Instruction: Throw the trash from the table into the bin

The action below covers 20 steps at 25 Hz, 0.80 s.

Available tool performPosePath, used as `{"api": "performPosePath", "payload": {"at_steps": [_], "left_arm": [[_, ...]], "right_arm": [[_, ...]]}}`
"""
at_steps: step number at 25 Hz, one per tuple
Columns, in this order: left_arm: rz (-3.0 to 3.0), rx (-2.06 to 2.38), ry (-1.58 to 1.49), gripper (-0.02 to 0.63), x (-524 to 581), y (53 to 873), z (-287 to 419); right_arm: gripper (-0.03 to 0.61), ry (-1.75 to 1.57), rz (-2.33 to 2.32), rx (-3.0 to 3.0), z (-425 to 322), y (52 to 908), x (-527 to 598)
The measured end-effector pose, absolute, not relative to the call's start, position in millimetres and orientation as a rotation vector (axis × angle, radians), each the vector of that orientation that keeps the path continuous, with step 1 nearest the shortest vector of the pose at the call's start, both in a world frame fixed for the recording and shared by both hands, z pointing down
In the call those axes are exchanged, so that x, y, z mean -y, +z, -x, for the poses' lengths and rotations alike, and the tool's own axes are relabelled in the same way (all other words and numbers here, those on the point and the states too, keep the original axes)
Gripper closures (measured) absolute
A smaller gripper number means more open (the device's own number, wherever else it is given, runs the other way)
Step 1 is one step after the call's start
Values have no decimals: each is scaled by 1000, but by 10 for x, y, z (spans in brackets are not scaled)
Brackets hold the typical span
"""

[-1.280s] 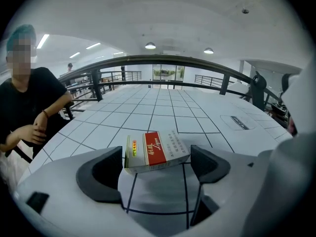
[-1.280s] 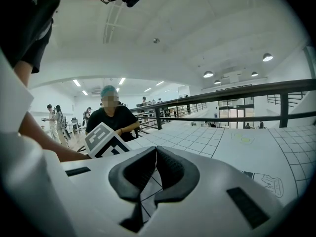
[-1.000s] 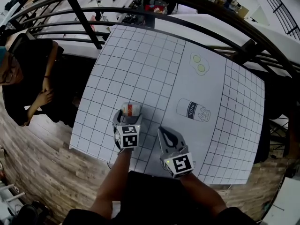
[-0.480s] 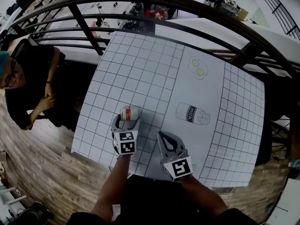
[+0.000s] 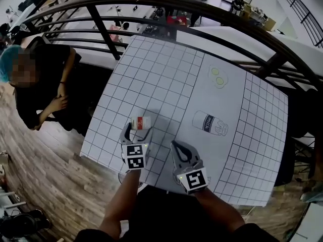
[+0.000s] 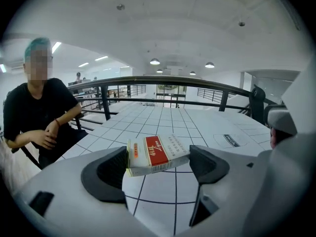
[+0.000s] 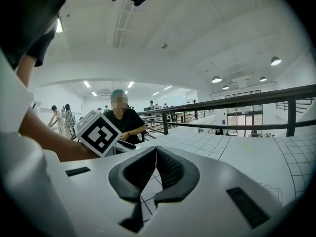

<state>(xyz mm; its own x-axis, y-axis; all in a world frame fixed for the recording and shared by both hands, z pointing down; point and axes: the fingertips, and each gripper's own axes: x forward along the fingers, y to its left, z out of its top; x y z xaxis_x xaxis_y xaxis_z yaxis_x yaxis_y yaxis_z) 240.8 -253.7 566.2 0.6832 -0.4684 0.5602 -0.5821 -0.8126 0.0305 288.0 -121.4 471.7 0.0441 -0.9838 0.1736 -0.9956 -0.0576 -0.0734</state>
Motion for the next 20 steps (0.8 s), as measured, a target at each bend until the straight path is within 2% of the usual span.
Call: {"api": "performPosePath", "payload": {"at_steps": [10, 20], "left_arm": [[-2722, 980, 669, 198, 2264, 5099, -2082], [-2634, 1175, 552, 198, 1921, 4742, -1441]], "right_arm": [[554, 221, -2124, 2217, -2663, 4612, 992], [554, 229, -1985, 2367, -2219, 4579, 889]]}}
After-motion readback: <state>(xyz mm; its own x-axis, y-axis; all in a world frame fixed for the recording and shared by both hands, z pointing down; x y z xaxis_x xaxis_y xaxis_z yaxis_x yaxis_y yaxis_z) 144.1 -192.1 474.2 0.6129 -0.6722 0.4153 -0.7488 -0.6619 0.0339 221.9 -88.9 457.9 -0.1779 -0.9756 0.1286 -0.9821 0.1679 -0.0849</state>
